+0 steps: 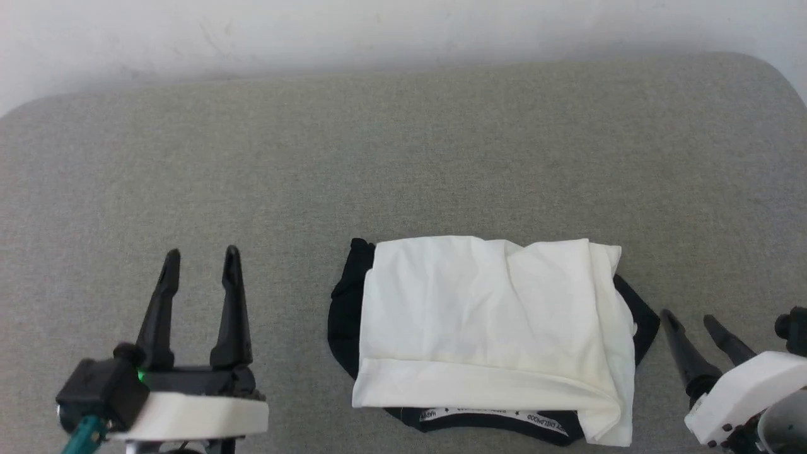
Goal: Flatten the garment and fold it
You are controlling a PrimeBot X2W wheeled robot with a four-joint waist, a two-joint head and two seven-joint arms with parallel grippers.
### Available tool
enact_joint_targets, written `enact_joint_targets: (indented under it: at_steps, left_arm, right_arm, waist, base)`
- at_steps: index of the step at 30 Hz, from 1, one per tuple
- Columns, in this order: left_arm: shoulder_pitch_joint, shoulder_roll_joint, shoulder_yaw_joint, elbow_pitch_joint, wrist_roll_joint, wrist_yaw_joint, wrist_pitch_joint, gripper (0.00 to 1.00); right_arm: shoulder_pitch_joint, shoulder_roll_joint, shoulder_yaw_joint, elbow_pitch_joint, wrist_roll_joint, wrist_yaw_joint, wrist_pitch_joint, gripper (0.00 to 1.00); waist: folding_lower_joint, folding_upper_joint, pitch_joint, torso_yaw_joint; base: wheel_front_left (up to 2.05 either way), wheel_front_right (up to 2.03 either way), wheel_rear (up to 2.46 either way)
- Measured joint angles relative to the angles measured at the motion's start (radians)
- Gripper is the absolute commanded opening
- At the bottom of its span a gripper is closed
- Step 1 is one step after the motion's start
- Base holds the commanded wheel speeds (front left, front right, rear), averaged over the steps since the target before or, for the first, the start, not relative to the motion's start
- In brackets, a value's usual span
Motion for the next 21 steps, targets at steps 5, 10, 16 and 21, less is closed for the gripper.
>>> enact_joint_targets:
  at_steps: [5, 10, 16, 21]
  left_arm:
    - [0.106, -0.065, 0.067, -0.033, 0.161, -0.02, 0.0, 1.0]
    - [0.144, -0.124, 0.104, -0.027, 0.199, -0.073, 0.0, 1.0]
    - [0.144, -0.166, 0.135, -0.012, 0.225, -0.137, 0.0, 1.0]
    - [0.141, -0.195, 0.155, 0.0, 0.239, -0.179, 0.0, 1.0]
  right_arm:
    - [0.008, 0.0, -0.016, 0.056, -0.019, 0.0, -0.021, 1.0]
    - [0.008, 0.0, -0.03, 0.131, -0.04, 0.0, -0.027, 1.0]
    - [-0.028, 0.0, -0.034, 0.209, -0.052, 0.0, -0.029, 1.0]
    - [-0.072, 0.001, -0.029, 0.267, -0.052, 0.0, -0.025, 1.0]
  waist:
    - [0.0, 0.0, -0.01, 0.015]
    - [0.0, 0.0, -0.004, 0.039]
    - [0.0, 0.0, 0.02, 0.069]
    - [0.0001, 0.0, 0.05, 0.089]
  base:
    - [0.0, 0.0, 0.0]
    - [0.0, 0.0, 0.0]
    - [0.0, 0.0, 0.0]
    - [0.0, 0.0, 0.0]
